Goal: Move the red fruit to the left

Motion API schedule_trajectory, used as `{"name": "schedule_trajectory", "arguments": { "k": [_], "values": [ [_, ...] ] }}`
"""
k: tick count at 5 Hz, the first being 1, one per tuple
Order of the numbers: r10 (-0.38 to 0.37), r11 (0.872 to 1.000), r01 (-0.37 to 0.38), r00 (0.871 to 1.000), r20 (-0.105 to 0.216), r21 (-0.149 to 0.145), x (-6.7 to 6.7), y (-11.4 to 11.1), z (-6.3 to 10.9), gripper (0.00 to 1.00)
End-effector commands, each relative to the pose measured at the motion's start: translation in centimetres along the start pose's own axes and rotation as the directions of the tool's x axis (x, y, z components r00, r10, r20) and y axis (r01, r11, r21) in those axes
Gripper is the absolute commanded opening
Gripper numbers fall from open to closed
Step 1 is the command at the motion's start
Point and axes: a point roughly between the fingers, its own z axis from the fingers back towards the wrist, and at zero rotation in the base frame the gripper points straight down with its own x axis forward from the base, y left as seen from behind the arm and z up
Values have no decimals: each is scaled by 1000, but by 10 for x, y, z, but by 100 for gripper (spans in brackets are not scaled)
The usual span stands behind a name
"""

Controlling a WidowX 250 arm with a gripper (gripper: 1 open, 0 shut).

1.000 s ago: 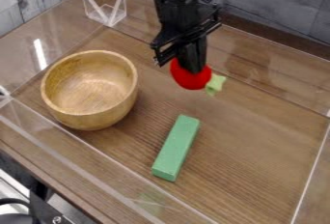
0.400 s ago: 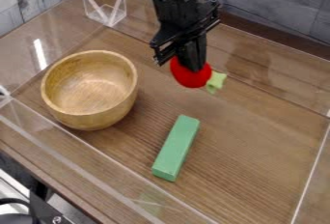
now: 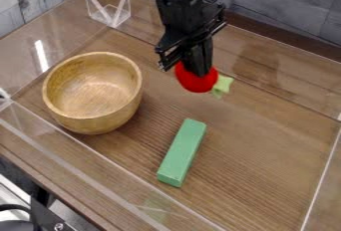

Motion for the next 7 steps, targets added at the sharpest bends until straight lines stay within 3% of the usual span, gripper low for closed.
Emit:
{"name": "schedule_trajectory", "arguments": {
  "k": [1,2,4,5,6,7],
  "values": [
    [-17,998,18,1000,21,-58,-4,-6,15,0],
    [12,997,-11,1000,19,-71,16,-4,25,0],
    [89,991,-86,996,24,-101,68,-5,39,0],
    [119,987,-116,993,19,-114,87,-8,48,0],
    [150,982,-147,988,19,-123,100,-11,50,0],
    [168,978,-164,986,19,-127,104,-15,47,0]
  ]
}}
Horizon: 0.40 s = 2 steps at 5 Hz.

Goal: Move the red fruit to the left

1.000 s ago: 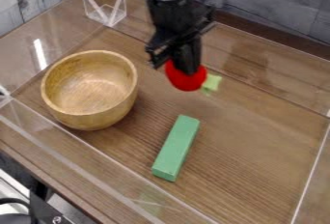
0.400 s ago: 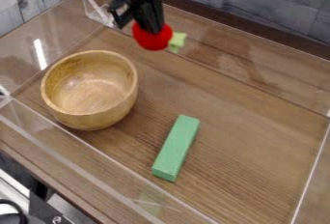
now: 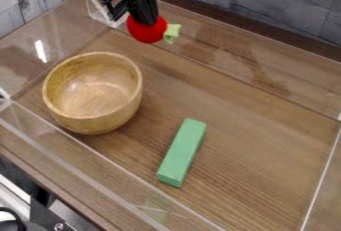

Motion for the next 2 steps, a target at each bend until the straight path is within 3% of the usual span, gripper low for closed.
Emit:
{"name": "schedule_trajectory", "arguments": {
  "k": [1,2],
  "values": [
    [15,998,-13,999,34,-65,9,-16,17,0],
    [29,997,-27,999,34,-70,10,-19,15,0]
  ]
}}
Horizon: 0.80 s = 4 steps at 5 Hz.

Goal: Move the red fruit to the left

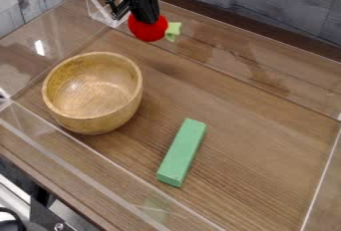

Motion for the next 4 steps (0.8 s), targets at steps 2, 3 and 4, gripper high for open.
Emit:
{"name": "schedule_trajectory", "arguments": {
  "k": [2,3,4],
  "values": [
    [19,998,-17,999,29,-68,2,-18,14,0],
    [31,997,-29,999,28,-71,-2,-21,12,0],
    [46,996,-43,999,29,-75,-5,-23,9,0]
  ]
}}
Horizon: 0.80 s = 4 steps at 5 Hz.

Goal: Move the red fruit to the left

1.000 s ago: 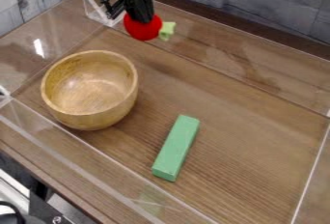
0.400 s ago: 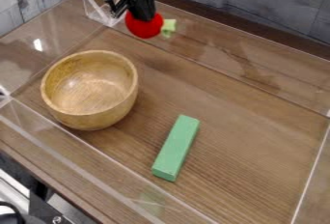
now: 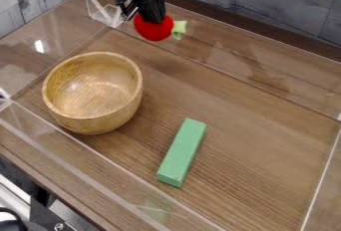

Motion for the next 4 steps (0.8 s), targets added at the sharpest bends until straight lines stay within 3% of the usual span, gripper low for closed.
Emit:
{"name": "schedule_trajectory", "arguments": {
  "k": [1,2,4],
  "values": [
    [-18,998,19,1000,20,-59,-8,-15,12,0],
    [-6,998,7,1000,20,-62,-11,-17,10,0],
    [-10,998,10,1000,13,-63,-31,-17,1,0]
  ]
}}
